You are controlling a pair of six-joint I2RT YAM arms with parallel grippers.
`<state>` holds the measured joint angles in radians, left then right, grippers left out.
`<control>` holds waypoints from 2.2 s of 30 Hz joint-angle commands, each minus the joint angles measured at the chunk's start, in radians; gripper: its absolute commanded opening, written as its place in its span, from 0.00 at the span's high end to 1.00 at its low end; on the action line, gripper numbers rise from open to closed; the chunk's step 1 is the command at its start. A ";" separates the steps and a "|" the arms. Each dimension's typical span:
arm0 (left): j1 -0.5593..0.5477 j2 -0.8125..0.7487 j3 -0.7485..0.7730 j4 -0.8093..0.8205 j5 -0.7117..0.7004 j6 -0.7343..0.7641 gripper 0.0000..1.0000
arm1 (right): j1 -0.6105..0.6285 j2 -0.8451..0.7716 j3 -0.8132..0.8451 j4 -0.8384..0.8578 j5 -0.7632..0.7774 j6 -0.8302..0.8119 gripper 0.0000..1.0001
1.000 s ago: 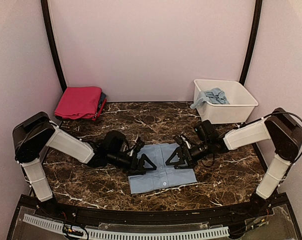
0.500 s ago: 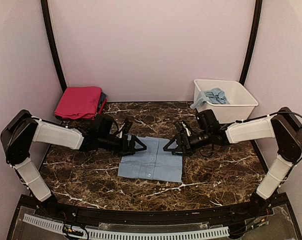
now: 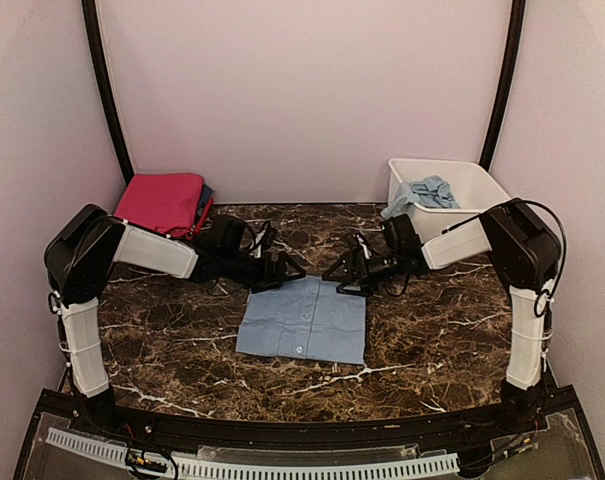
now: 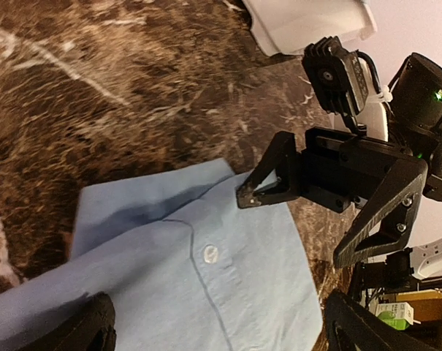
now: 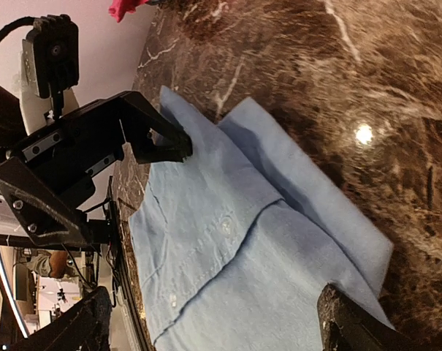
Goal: Fold and stack the mixed laundry pile
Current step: Smooth out the square-folded shirt at the center of the board, then pick up the square-folded shirt from the center of the board.
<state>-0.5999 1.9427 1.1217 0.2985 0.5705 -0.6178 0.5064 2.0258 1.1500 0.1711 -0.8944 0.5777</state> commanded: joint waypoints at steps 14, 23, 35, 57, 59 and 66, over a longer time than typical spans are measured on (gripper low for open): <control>0.094 -0.286 -0.021 -0.300 -0.297 0.261 0.01 | -0.063 -0.328 -0.021 -0.278 0.150 -0.108 0.14; -0.128 -0.405 -0.024 -0.471 -0.540 0.396 0.01 | -0.064 -0.421 -0.294 -0.295 0.259 -0.054 0.41; -0.307 -0.343 -0.046 -0.440 -0.633 0.396 0.01 | -0.083 -0.227 -0.278 -0.210 0.303 -0.029 0.59; -0.675 0.001 0.140 -0.236 -0.809 0.951 0.54 | -0.080 -0.192 -0.289 -0.100 0.221 0.061 0.74; -0.676 0.025 0.162 -0.229 -0.785 0.974 0.56 | -0.080 -0.197 -0.292 -0.102 0.225 0.062 0.73; -0.681 0.122 0.233 -0.212 -0.739 1.048 0.58 | -0.082 -0.207 -0.296 -0.107 0.221 0.063 0.71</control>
<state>-1.2808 2.0300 1.3041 0.0578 -0.2047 0.3622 0.4271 1.8507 0.8696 0.0616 -0.6743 0.6380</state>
